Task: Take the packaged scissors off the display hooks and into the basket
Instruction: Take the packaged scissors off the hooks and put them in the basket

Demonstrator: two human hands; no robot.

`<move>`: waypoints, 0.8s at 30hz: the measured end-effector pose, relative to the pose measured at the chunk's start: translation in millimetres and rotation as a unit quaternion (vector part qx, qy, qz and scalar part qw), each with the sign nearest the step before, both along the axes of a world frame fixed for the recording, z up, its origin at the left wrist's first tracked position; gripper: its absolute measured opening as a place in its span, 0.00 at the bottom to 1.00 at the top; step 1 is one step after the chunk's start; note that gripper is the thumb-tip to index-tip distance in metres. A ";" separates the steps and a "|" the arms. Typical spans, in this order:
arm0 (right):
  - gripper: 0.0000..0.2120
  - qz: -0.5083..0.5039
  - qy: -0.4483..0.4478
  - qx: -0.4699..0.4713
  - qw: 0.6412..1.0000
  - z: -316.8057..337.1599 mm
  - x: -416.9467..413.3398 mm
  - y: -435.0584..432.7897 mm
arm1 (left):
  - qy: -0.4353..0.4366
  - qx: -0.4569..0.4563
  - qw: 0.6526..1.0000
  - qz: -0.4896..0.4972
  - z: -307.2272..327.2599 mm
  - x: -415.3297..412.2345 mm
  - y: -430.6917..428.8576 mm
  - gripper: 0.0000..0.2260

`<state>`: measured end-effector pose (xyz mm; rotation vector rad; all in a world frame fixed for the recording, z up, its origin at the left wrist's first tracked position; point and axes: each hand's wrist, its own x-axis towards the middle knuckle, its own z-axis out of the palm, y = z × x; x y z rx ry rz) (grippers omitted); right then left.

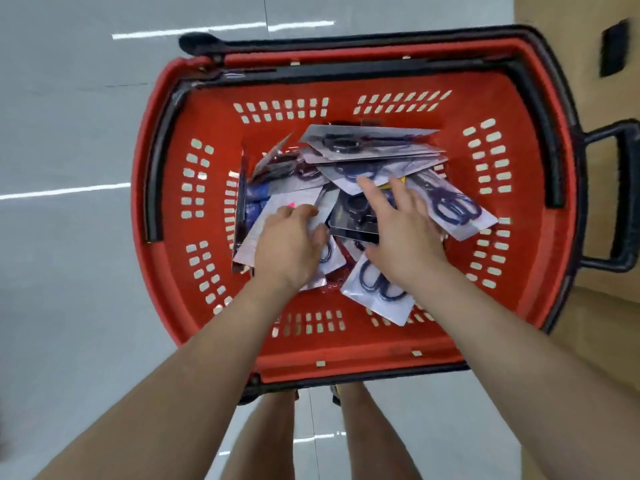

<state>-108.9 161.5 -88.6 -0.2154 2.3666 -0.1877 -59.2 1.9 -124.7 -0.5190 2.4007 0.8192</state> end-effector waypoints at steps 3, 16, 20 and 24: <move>0.41 0.004 0.042 -0.015 0.999 -11.6 3.9 -3.7 | -0.045 0.047 0.996 0.054 -7.3 -19.6 20.8 0.21; 0.22 0.021 0.107 -0.282 0.953 38.3 34.8 24.9 | -0.228 0.343 0.857 0.310 43.3 -49.8 3.1 0.11; 0.27 -0.108 0.037 -0.300 0.947 67.9 9.6 52.0 | -0.235 0.326 0.870 0.287 62.1 -19.5 -24.3 0.10; 0.52 -0.161 -0.110 -0.089 0.977 40.9 -10.2 72.1 | -0.221 0.331 0.864 0.310 79.2 10.1 -38.7 0.12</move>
